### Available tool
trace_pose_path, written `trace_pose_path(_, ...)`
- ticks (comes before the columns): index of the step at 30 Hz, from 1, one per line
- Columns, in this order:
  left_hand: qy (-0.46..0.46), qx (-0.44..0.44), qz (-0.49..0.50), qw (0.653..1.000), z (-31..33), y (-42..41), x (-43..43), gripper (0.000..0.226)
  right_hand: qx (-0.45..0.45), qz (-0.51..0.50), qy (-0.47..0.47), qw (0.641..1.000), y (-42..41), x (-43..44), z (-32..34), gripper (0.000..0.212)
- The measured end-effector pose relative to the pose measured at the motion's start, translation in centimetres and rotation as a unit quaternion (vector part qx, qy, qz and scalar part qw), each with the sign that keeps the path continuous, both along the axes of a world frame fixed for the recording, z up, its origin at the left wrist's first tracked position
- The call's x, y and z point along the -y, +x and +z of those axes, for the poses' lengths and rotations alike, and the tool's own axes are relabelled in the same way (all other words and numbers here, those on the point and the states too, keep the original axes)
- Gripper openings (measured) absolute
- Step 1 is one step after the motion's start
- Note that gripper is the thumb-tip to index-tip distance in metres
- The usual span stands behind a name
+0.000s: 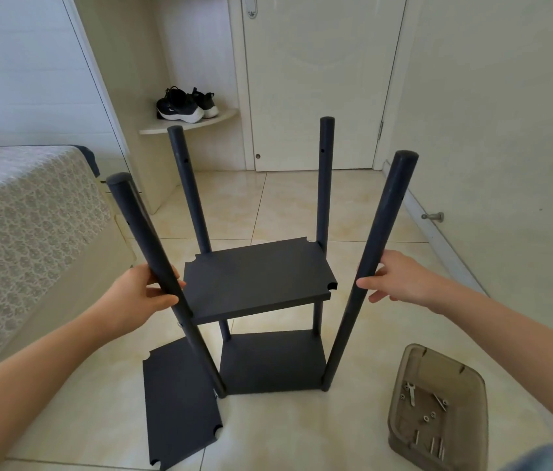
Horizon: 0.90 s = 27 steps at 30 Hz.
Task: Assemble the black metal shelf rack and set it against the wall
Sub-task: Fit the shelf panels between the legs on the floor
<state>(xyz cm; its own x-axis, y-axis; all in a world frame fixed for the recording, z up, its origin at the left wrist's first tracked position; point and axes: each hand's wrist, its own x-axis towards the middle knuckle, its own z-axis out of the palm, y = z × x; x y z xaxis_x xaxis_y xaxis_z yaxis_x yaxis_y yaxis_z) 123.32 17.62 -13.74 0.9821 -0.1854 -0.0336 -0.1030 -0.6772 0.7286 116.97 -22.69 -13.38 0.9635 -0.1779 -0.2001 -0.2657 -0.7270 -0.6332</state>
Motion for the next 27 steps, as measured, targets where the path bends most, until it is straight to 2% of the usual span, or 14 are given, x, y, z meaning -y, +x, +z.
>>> trace_pose_path(3,-0.004,0.002,-0.010,1.000,0.4,-0.3,0.7,0.025,0.001,0.010,-0.007,1.000,-0.8,0.5,0.3,0.036)
trace_pose_path(9,0.007,-0.012,-0.021,1.000,1.0,0.1,2.6,0.027,0.015,0.014,-0.028,0.999,-2.4,1.5,0.5,0.043)
trace_pose_path(14,0.050,-0.033,0.015,0.998,0.7,0.9,2.4,0.018,0.032,0.027,-0.026,0.999,-3.1,1.3,-0.2,0.044)
trace_pose_path(16,0.043,-0.084,0.053,0.994,0.0,0.7,2.5,0.016,0.035,0.037,-0.018,0.999,-3.1,1.5,-0.4,0.043)
trace_pose_path(20,0.004,-0.221,0.107,0.969,-1.4,-0.8,4.0,0.045,0.046,0.043,-0.030,0.998,-2.5,2.0,-0.7,0.042)
trace_pose_path(24,0.050,-0.240,0.018,0.969,-2.4,-2.9,6.8,0.042,0.074,0.023,-0.055,0.995,-2.0,1.4,-1.6,0.037)
trace_pose_path(27,0.083,-0.178,-0.054,0.979,-3.0,-3.9,9.0,0.026,0.086,0.022,-0.055,0.995,-1.4,1.0,-1.4,0.032)
